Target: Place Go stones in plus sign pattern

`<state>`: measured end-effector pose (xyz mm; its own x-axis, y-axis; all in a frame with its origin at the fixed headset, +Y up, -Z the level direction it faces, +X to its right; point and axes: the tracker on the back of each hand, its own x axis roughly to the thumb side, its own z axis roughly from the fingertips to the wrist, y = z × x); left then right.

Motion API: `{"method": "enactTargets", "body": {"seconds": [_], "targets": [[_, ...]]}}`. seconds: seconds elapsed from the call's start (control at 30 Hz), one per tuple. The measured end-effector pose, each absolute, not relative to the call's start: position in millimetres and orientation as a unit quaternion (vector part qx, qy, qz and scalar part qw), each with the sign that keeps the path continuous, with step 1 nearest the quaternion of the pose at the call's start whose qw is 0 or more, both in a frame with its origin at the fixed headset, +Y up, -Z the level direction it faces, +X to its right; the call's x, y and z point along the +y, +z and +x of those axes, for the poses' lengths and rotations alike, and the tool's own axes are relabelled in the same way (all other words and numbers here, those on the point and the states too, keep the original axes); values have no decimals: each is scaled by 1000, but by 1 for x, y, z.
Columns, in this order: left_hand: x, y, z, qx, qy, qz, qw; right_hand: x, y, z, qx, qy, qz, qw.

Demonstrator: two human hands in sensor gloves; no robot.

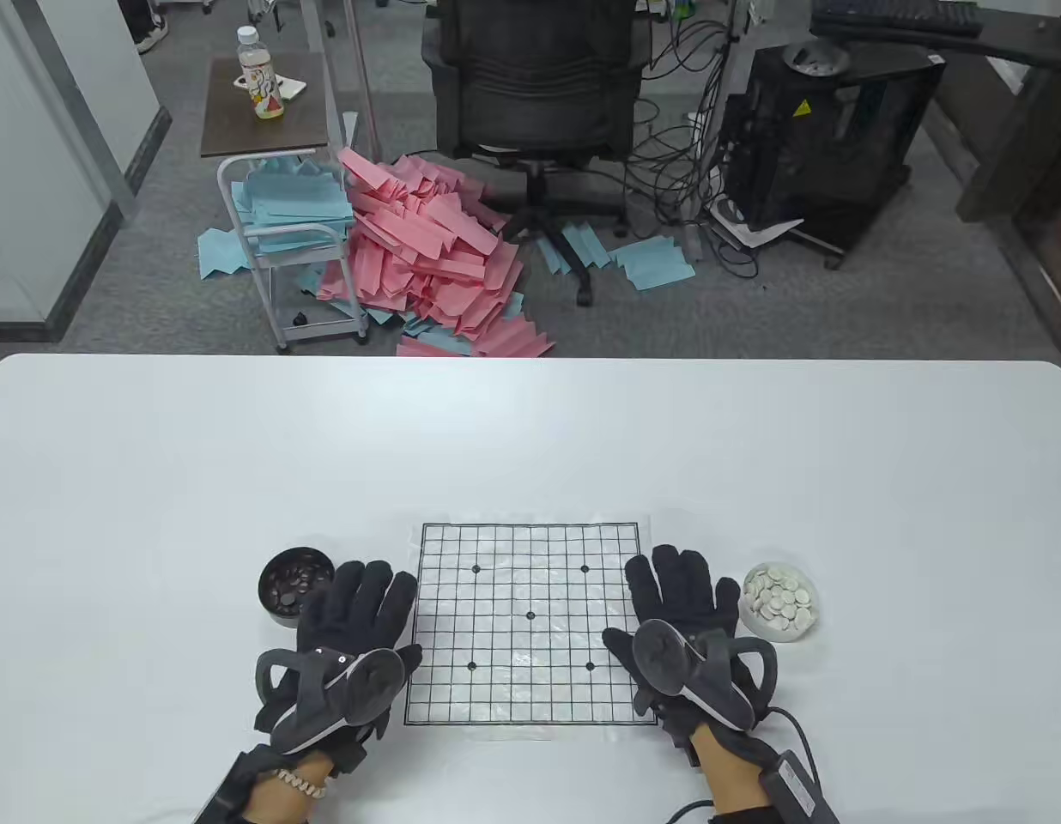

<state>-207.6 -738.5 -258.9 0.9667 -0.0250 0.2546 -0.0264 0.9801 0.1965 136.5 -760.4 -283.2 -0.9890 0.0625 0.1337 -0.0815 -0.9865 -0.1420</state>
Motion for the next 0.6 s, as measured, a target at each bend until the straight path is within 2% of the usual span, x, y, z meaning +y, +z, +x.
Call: {"method": "enactTargets", "body": {"seconds": [0.6], "targets": [[-741, -259, -205, -132, 7, 89, 987, -763, -282, 131, -56, 995, 83, 30]]}}
